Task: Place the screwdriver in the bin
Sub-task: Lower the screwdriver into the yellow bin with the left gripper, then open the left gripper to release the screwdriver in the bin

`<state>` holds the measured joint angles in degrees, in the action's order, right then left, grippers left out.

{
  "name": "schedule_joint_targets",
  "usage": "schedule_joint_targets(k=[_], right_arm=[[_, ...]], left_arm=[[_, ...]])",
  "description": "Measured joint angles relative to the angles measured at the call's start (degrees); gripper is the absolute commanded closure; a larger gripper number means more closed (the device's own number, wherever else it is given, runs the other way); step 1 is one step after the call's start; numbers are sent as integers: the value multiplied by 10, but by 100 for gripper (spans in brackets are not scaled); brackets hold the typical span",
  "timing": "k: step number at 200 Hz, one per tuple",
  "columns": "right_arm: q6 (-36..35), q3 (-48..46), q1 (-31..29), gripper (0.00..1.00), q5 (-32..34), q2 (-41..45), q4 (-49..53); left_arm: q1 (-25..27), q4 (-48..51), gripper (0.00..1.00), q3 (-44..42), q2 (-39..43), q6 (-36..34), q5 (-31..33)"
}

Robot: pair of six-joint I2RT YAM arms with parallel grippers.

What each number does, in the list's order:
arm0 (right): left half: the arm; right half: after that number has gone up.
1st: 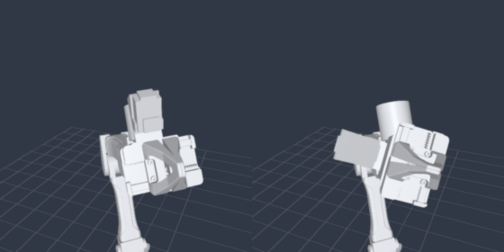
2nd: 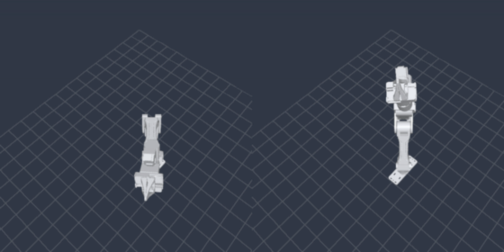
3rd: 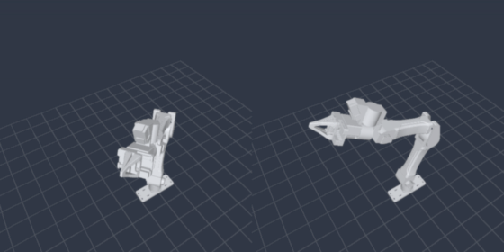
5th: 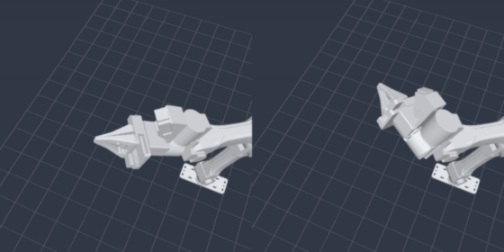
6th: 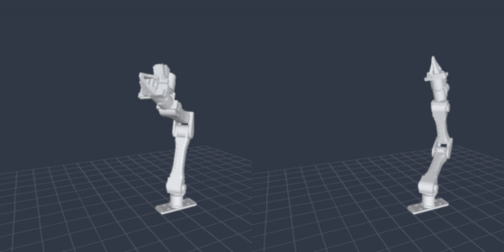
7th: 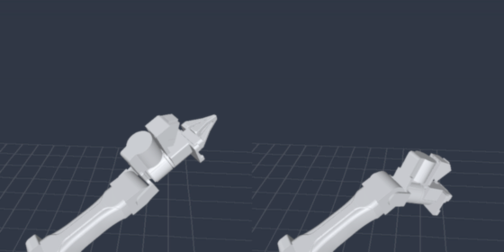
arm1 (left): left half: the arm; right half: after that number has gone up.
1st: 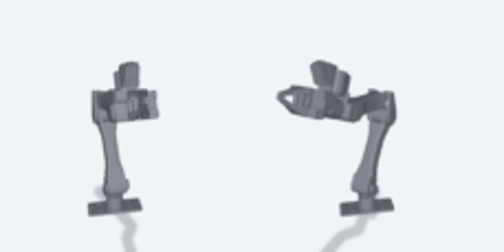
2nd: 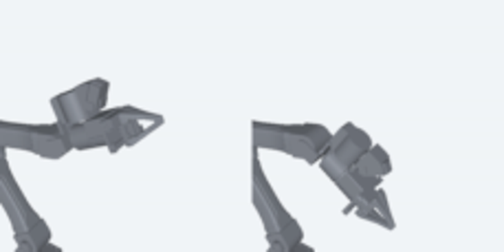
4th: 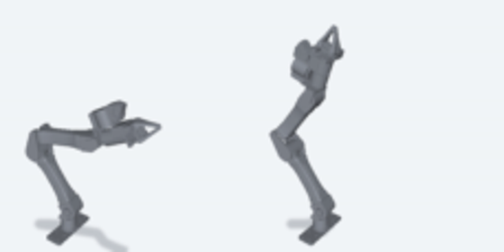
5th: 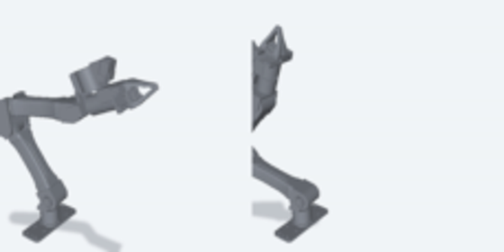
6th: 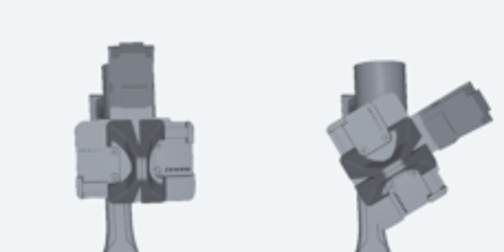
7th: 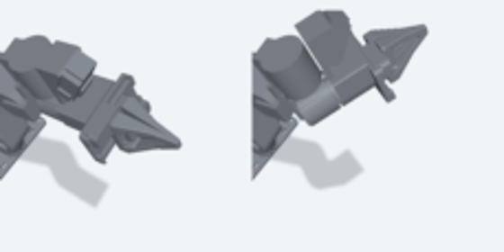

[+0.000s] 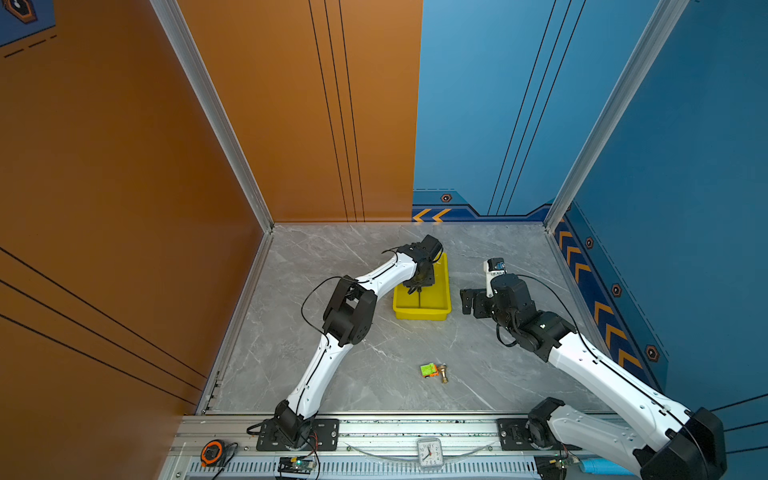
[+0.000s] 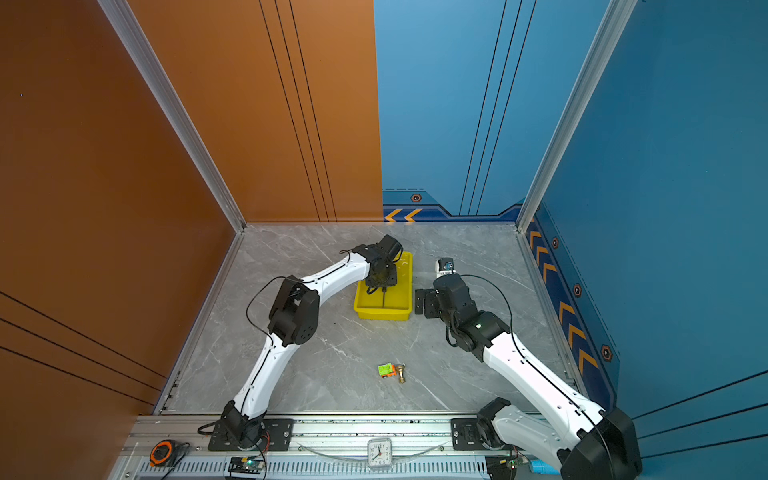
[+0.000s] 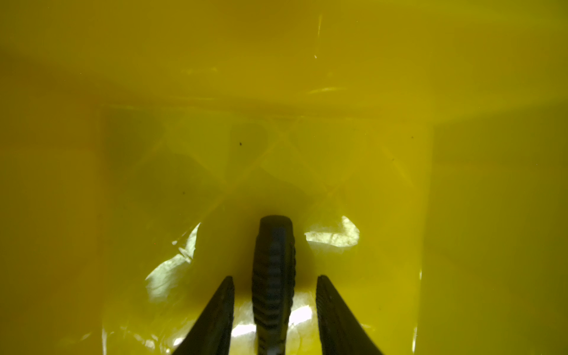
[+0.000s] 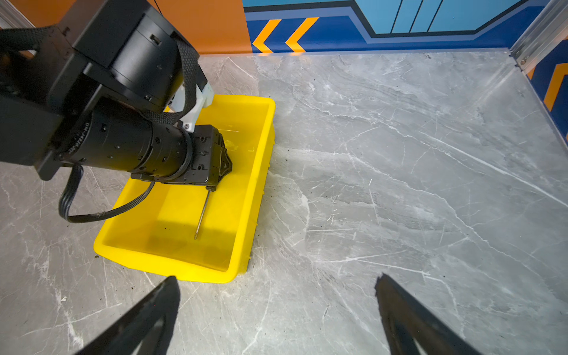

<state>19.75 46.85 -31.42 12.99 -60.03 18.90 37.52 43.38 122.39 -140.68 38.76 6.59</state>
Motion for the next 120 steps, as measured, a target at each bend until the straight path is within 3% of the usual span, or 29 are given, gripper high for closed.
schedule_joint_targets(k=[57,100,117,120], right_arm=[[12,0,-2,0,13,0,0],[18,0,-9,0,33,0,0],[25,0,-11,0,41,0,1],[26,0,-12,0,42,0,1]], left_arm=[[0,4,36,-10,21,-17,0],[0,7,26,-51,112,-31,-5],[1,4,15,-78,161,-37,-8],[1,4,9,-83,170,-43,-9]])
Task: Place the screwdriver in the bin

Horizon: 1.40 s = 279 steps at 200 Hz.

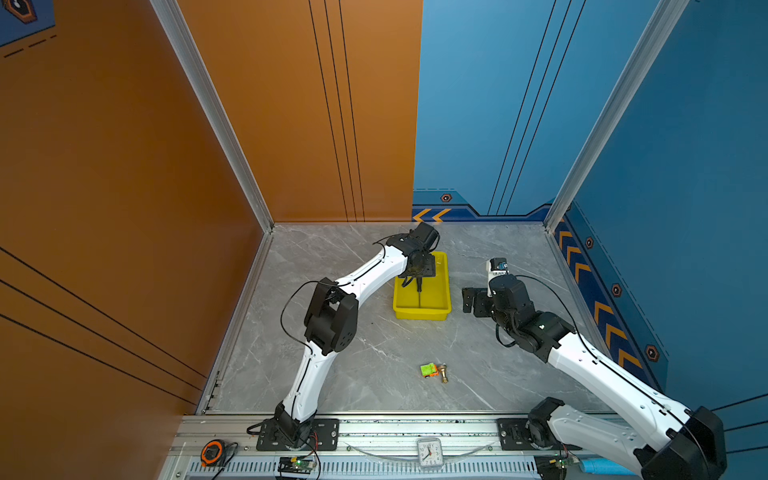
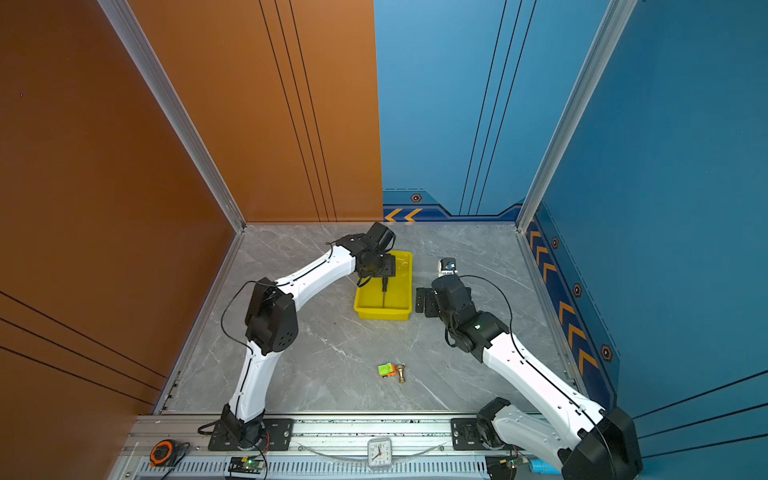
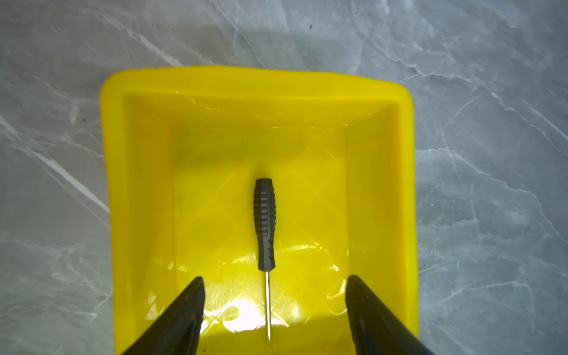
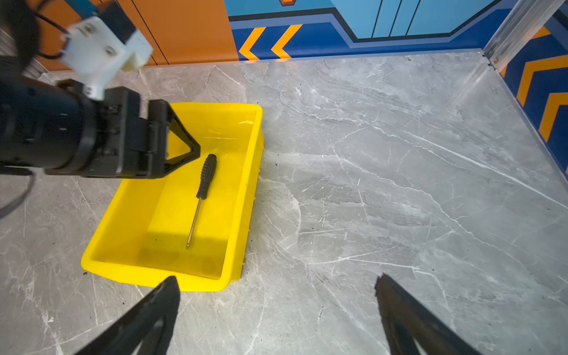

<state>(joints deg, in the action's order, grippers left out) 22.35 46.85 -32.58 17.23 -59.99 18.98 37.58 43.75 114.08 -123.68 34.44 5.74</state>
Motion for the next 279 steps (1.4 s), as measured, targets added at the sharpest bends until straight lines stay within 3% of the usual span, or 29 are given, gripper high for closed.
schedule_joint_targets(k=[8,53,105,153,198,246,279], right_arm=[[4,0,0,0,5,1,0],[23,0,-1,0,29,27,5],[47,-36,3,0,60,68,12],[65,-73,23,0,82,106,24],[71,-91,50,0,86,126,30],[69,-125,100,0,105,151,29],[20,-205,136,0,97,188,-37]], left_arm=[[0,-3,0,-14,23,-5,0],[3,-27,2,-145,169,-34,-3],[-6,-78,2,-378,373,-63,0],[-54,-114,2,-544,534,-81,14],[-122,-118,2,-630,643,-92,25],[-170,-115,2,-705,721,-109,104],[-185,-122,2,-757,750,-135,181]])
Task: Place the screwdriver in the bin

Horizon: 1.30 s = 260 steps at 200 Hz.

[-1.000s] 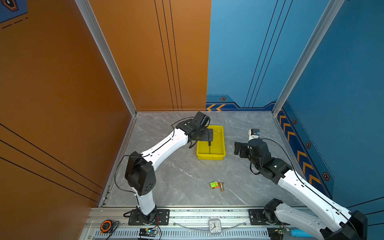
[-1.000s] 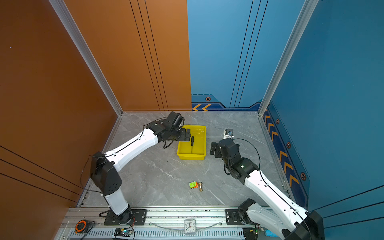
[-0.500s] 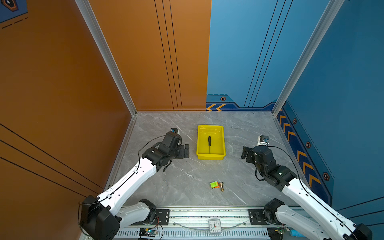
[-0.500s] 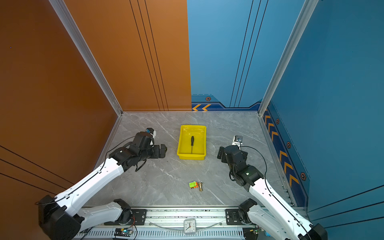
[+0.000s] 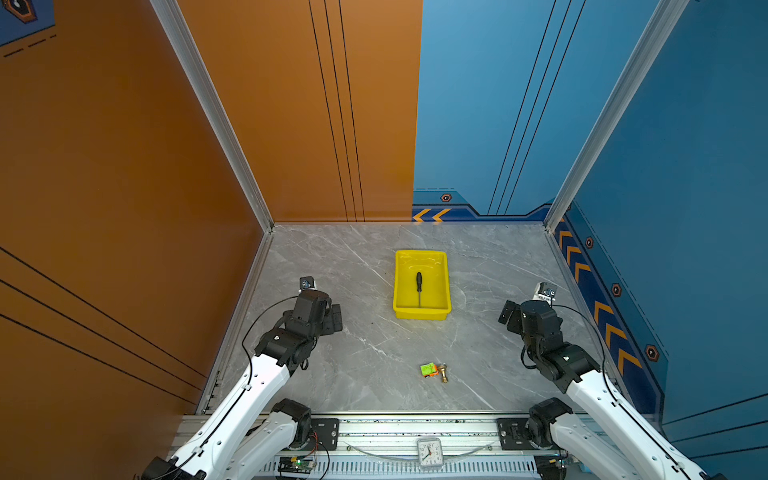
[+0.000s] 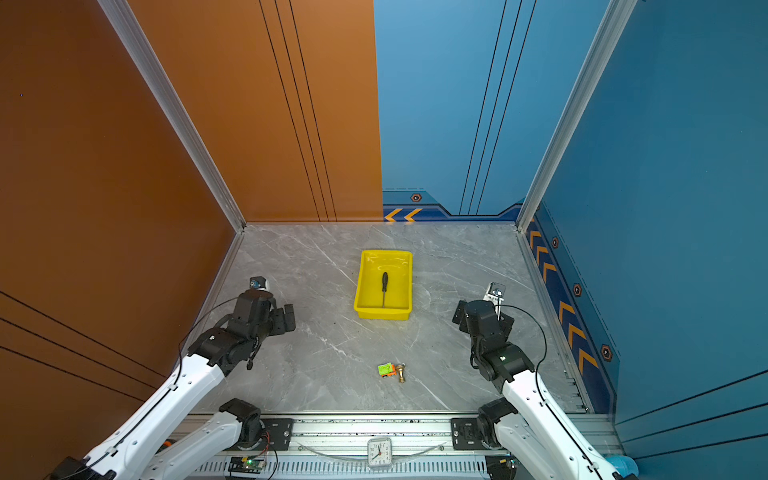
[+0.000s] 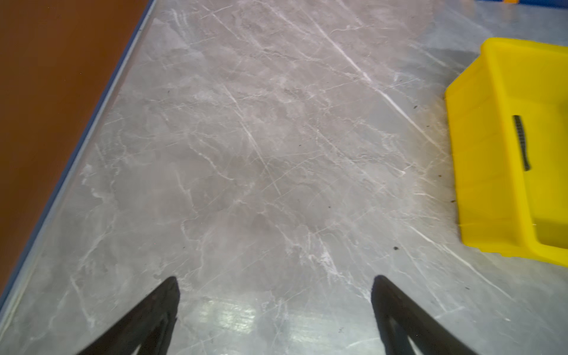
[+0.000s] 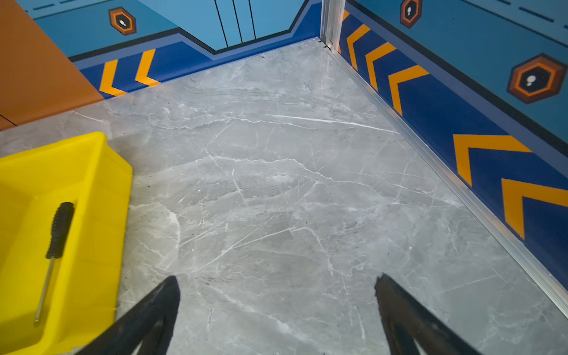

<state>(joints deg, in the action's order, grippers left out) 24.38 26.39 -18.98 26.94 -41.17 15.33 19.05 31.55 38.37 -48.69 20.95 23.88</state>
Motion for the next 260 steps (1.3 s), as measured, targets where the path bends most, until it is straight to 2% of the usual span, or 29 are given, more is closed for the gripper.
schedule_joint_targets(k=[38,76,107,141,184,208,260], right_arm=[[-90,-78,19,0,-19,32,-96],[-168,-89,63,0,-49,-5,-186],[-192,-146,103,0,-79,-43,-283],[-208,-150,133,0,-110,-128,-355],[-211,-111,137,0,-124,-208,-384],[-215,-103,137,0,-132,-235,-417],[-235,-102,146,0,-168,-334,-557]], left_arm=[[-17,-95,2,-87,18,-55,69],[-38,-264,2,-195,14,-116,81],[-77,-407,2,-245,-23,-154,74],[-102,-518,2,-249,-90,-168,54],[-106,-639,2,-248,-174,-174,26],[-112,-685,2,-240,-219,-184,9],[-138,-765,2,-199,-306,-200,-31]])
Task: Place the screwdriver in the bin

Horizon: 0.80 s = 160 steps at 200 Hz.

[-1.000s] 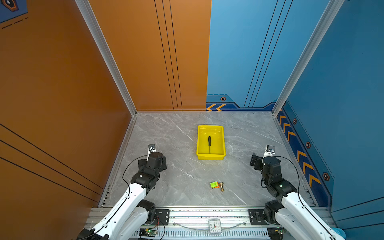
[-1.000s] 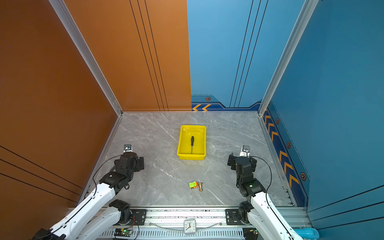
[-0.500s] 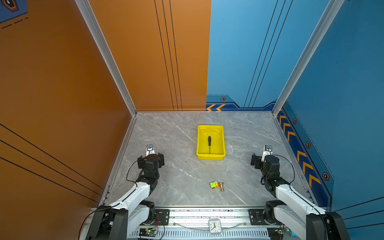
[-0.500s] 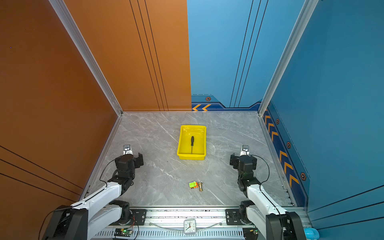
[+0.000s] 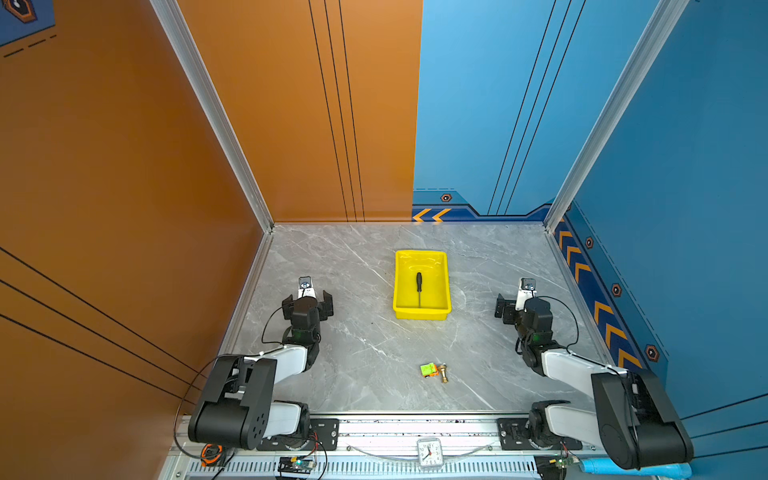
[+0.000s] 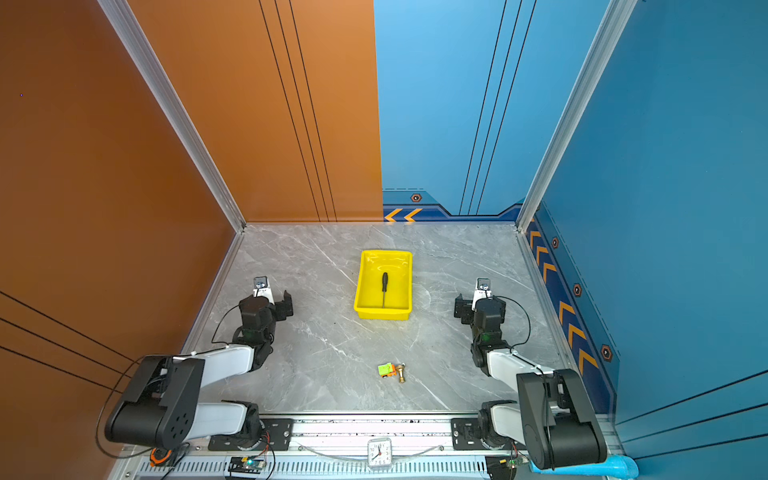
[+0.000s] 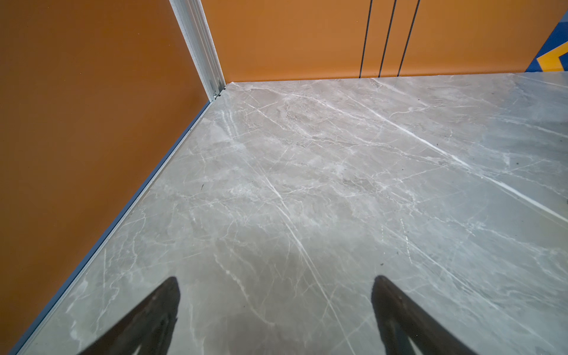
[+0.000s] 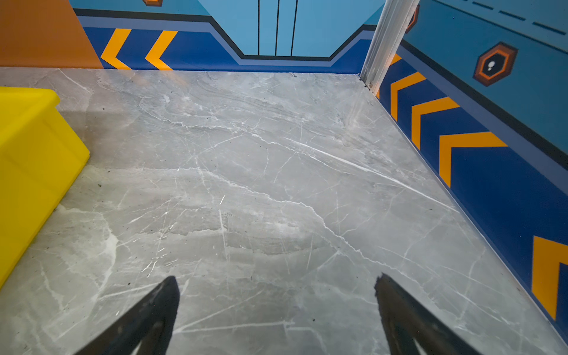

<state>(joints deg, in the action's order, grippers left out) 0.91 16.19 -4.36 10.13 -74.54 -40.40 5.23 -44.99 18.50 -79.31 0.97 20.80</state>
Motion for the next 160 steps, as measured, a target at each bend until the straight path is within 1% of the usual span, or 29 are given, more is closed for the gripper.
schedule_joint_targets(k=[42,80,106,160], right_arm=[[2,2,7,0,-12,-80,-96],[2,2,7,0,-12,-114,-143],[6,15,5,0,7,-136,-146],[22,39,14,0,21,-139,-141]], left_arm=[[-16,-35,2,9,-43,-1,-33],[-16,-77,2,9,-79,-1,-46],[-16,-92,2,9,-100,-1,-45],[-15,-101,2,9,-101,-1,-32]])
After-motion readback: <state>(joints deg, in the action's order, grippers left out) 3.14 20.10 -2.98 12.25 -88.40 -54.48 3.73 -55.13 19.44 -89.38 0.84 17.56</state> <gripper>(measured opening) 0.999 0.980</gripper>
